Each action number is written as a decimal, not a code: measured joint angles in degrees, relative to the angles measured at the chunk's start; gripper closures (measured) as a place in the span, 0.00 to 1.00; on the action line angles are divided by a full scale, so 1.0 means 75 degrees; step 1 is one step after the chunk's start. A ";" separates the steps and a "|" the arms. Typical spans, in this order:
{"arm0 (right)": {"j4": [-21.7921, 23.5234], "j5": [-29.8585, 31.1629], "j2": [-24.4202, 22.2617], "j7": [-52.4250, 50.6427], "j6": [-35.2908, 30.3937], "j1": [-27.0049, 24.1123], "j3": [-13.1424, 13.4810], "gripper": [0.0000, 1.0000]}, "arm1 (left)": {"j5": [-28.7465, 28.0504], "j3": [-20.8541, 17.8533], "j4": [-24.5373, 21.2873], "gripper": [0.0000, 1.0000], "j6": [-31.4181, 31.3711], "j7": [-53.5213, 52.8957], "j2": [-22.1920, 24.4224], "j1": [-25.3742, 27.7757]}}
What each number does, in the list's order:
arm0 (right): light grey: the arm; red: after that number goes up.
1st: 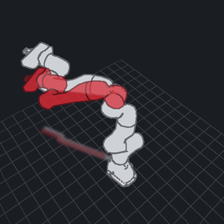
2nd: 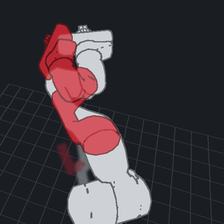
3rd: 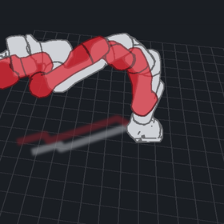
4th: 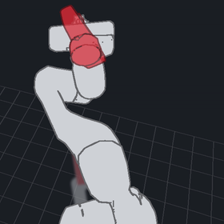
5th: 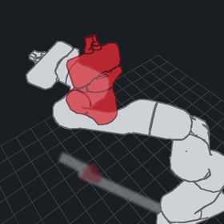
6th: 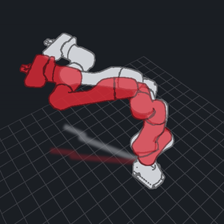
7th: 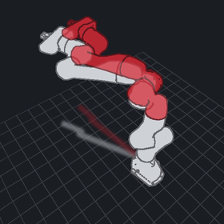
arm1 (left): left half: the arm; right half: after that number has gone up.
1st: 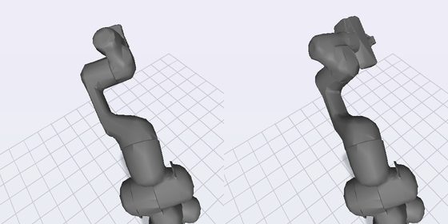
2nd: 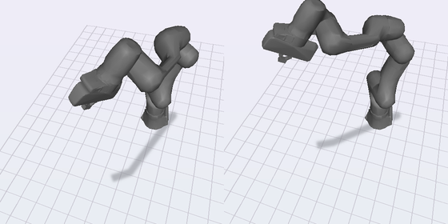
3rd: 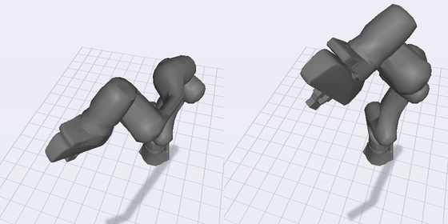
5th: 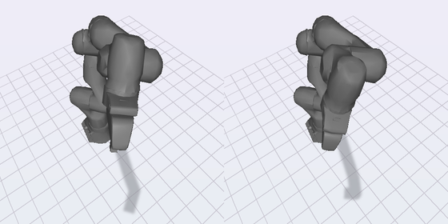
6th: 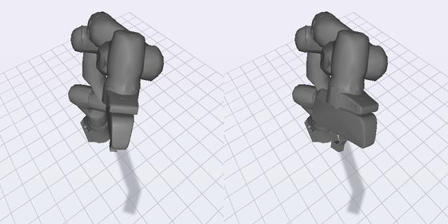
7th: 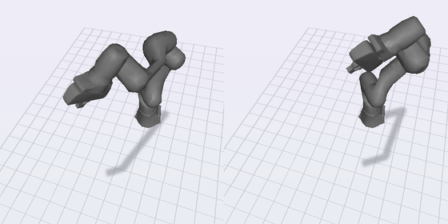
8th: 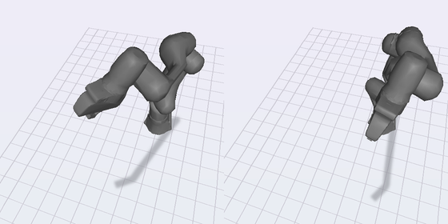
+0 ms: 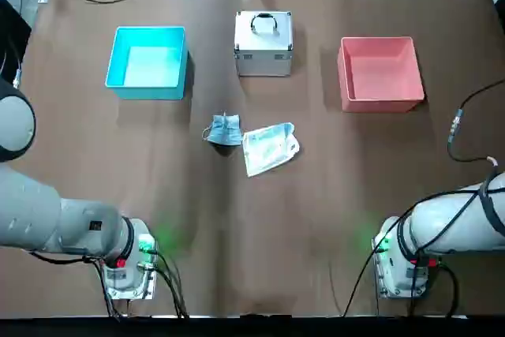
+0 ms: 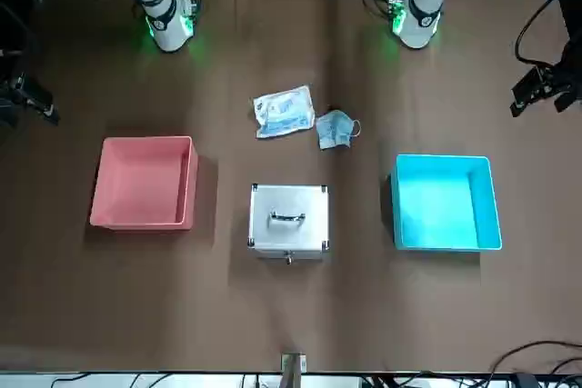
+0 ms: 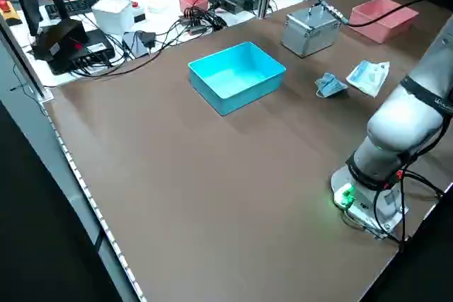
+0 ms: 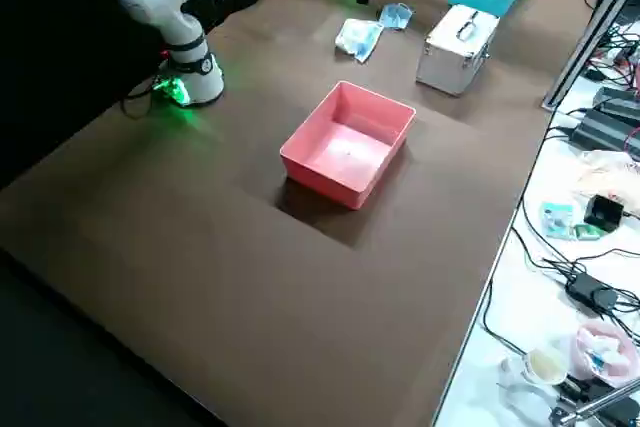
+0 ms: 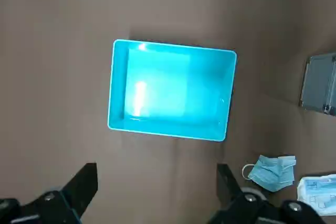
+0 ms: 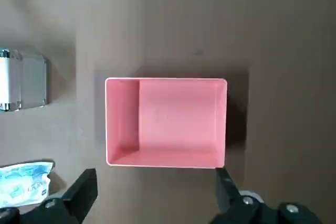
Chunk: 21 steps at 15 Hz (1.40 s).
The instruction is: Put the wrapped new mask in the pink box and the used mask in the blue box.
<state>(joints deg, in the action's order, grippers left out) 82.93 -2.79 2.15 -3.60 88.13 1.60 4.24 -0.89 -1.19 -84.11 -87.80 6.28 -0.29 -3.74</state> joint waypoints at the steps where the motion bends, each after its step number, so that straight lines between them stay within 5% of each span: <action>1: 0.0000 0.0000 0.0001 0.0000 0.0000 0.0000 0.0000 0.01 | 0.0000 -0.0001 0.0000 0.00 0.0001 0.0000 0.0000 0.0000; 12: 0.0008 -0.0003 0.0013 0.0000 0.0000 0.0001 -0.0002 0.01 | 0.0037 0.0110 -0.0134 0.00 0.0129 -0.0085 -0.0255 -0.0161; 17: 0.0021 -0.0043 0.0128 0.0023 0.0007 0.0158 -0.0020 0.01 | 0.0051 0.1034 -0.0455 0.00 0.0115 -0.0078 -0.1117 -0.0330; 21: 0.0100 -0.0119 0.0388 0.0109 0.0079 0.0771 -0.0059 0.01 | 0.0300 0.1632 -0.1600 0.00 -0.0810 -0.0026 -0.1232 -0.0327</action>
<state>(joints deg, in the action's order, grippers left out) 83.68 -3.69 5.06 -2.79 88.72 7.38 3.80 1.36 11.05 -96.11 -93.87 6.08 -9.53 -6.18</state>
